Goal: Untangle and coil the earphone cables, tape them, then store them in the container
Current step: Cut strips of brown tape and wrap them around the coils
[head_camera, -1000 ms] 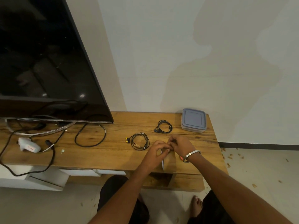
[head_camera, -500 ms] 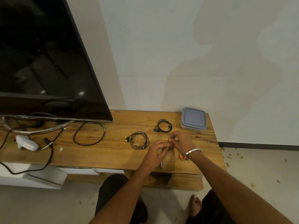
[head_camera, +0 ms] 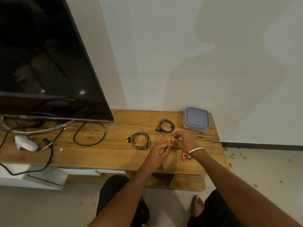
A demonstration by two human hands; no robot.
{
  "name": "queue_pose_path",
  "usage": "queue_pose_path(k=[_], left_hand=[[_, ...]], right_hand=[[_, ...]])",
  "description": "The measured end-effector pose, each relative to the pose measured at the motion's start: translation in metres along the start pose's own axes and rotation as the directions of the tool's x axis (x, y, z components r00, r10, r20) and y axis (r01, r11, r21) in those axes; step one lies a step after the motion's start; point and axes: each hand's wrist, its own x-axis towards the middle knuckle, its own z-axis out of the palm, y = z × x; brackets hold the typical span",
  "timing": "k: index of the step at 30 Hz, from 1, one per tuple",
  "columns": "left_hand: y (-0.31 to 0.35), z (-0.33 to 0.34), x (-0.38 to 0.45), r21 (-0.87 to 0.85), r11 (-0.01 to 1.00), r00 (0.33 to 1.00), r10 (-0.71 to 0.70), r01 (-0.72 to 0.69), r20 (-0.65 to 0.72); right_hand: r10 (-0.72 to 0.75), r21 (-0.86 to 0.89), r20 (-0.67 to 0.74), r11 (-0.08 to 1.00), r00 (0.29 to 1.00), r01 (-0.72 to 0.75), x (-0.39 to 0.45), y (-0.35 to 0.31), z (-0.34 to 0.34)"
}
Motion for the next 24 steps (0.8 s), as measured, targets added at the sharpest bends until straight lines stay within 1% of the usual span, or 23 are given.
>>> queue_pose_path(k=[4,9,14,19,24], left_hand=[[0.0024,-0.0012,0.0020,0.005,1.000,1.000,-0.001,0.001,0.000],[0.0039,-0.0027,0.0049,0.013,1.000,1.000,-0.001,0.001,0.016],[-0.0039,0.0000,0.0020,0.027,0.999,1.000,-0.022,0.021,0.008],[-0.0032,0.0003,0.0006,0.015,1.000,1.000,-0.013,0.013,0.005],[-0.0008,-0.0005,0.0024,0.015,1.000,1.000,-0.013,0.013,0.021]], right_hand=[[-0.009,0.005,0.012,1.000,1.000,0.009,-0.0001,-0.0018,-0.0009],[-0.055,-0.090,0.026,0.994,0.998,0.057,0.0018,-0.0071,-0.0065],[-0.056,-0.150,-0.003,0.987,0.998,0.055,0.0010,-0.0061,-0.0017],[-0.087,-0.208,0.052,0.973,0.995,0.096,0.0015,-0.0070,-0.0013],[-0.084,-0.193,0.053,0.977,0.995,0.093,0.0035,-0.0086,-0.0035]])
